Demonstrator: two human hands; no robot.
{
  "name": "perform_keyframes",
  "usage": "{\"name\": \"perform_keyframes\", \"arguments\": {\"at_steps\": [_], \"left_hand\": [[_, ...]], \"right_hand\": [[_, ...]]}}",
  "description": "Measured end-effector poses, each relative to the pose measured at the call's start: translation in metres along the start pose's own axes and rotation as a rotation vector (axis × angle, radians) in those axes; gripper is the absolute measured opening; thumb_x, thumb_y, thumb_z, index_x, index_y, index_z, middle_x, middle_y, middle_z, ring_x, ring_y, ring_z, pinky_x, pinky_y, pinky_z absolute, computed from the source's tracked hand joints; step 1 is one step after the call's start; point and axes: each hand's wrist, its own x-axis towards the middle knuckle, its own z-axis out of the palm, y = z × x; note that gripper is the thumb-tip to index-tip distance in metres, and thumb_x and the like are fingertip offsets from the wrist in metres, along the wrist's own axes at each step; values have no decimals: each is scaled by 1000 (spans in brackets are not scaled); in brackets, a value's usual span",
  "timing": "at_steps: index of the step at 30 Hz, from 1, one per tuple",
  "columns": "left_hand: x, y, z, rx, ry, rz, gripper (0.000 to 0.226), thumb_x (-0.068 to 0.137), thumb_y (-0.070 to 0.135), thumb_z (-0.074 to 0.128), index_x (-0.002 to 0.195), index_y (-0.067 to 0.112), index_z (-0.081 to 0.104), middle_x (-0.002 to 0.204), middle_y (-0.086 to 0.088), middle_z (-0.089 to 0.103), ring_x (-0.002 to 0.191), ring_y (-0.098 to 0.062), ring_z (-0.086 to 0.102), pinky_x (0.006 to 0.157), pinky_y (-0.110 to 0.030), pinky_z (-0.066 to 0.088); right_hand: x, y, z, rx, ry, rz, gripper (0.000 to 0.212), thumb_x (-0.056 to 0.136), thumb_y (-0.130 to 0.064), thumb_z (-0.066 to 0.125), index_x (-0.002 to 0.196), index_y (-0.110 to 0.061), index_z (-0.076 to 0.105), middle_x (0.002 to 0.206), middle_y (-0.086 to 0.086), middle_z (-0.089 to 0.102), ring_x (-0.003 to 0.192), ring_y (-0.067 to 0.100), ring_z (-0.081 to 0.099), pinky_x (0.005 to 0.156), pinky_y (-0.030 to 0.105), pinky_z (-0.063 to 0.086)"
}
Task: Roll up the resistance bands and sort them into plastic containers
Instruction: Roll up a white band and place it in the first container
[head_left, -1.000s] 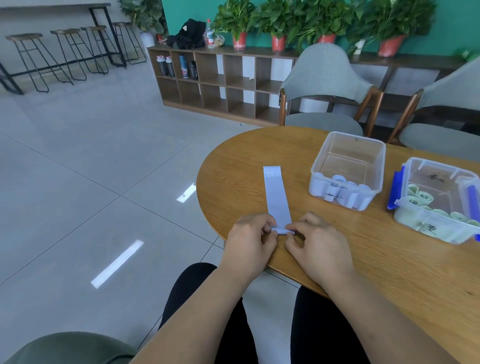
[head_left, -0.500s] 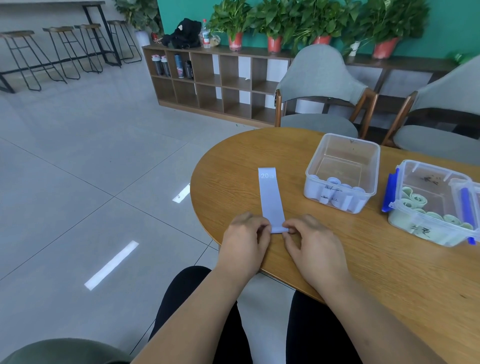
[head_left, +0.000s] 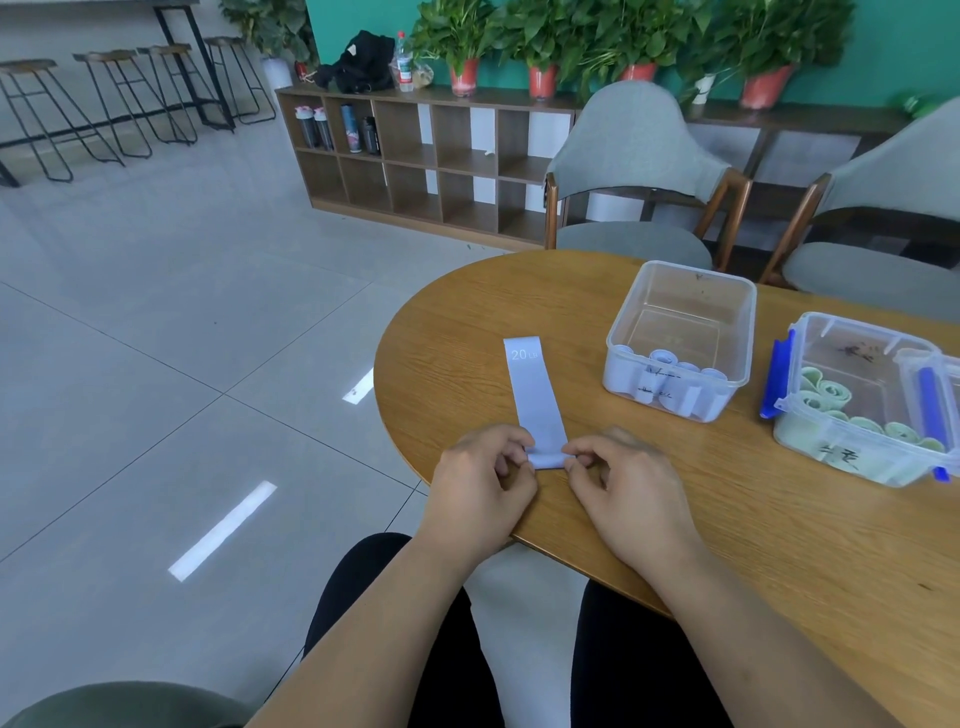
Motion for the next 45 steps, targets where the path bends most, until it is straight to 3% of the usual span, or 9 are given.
{"name": "perform_keyframes", "arguments": {"at_steps": [9, 15, 20, 25, 28, 33, 36, 38, 45], "left_hand": [[-1, 1, 3, 81, 42, 59, 16, 84, 12, 76, 94, 25, 73, 89, 16, 65, 84, -8, 58, 74, -15, 46], [0, 2, 2, 68, 51, 48, 16, 84, 14, 79, 94, 25, 74, 88, 17, 67, 82, -9, 60, 74, -22, 51], [-2, 3, 0, 18, 42, 7, 17, 88, 17, 78, 101, 27, 75, 88, 18, 68, 83, -8, 62, 74, -16, 49], [-1, 4, 0, 43, 41, 36, 12, 88, 17, 78, 94, 27, 74, 86, 19, 67, 81, -9, 60, 72, -12, 43], [-1, 2, 2, 62, 51, 58, 13, 87, 16, 78, 96, 25, 74, 89, 18, 66, 83, -9, 59, 74, -19, 48], [0, 1, 4, 91, 54, 58, 15, 86, 13, 77, 97, 24, 74, 90, 18, 66, 83, -8, 58, 74, -22, 50], [0, 1, 4, 88, 58, 53, 15, 87, 14, 77, 98, 24, 75, 89, 17, 67, 82, -8, 59, 74, -22, 51], [0, 1, 4, 82, 66, 39, 15, 88, 15, 78, 99, 25, 76, 89, 18, 67, 82, -8, 59, 74, -22, 51], [-1, 2, 2, 22, 32, 1, 14, 90, 19, 77, 99, 30, 74, 86, 19, 68, 84, -10, 61, 72, -19, 49]], "right_hand": [[1, 0, 0, 24, 33, -3, 17, 93, -27, 77, 108, -34, 75, 92, -21, 67, 70, -7, 55, 68, 22, 49], [-1, 0, 1, -5, 44, -40, 18, 88, -22, 80, 105, -29, 77, 93, -20, 66, 65, -12, 49, 68, 27, 53], [-1, 0, 0, 19, 35, -25, 17, 86, -23, 80, 100, -31, 78, 88, -20, 66, 67, -6, 54, 66, 24, 50], [0, 1, 0, 13, 37, -22, 10, 91, -27, 76, 100, -32, 77, 88, -20, 65, 67, -5, 54, 66, 23, 48], [0, 2, 3, -34, 39, -29, 11, 96, -32, 71, 105, -32, 77, 95, -19, 65, 66, -2, 52, 66, 29, 53], [-3, -2, 4, -149, 26, -74, 22, 96, -33, 70, 116, -27, 75, 100, -13, 65, 76, 14, 66, 64, 39, 57], [-2, -4, 2, -103, 27, -40, 33, 91, -25, 76, 123, -28, 70, 96, -15, 65, 68, 0, 56, 66, 35, 56], [-1, -4, 0, -36, 41, -24, 25, 90, -21, 77, 113, -28, 69, 92, -16, 66, 63, -7, 49, 66, 30, 54], [-1, 0, -1, 6, 53, -31, 13, 90, -22, 78, 101, -29, 75, 86, -18, 66, 70, -8, 55, 65, 12, 40]]}}
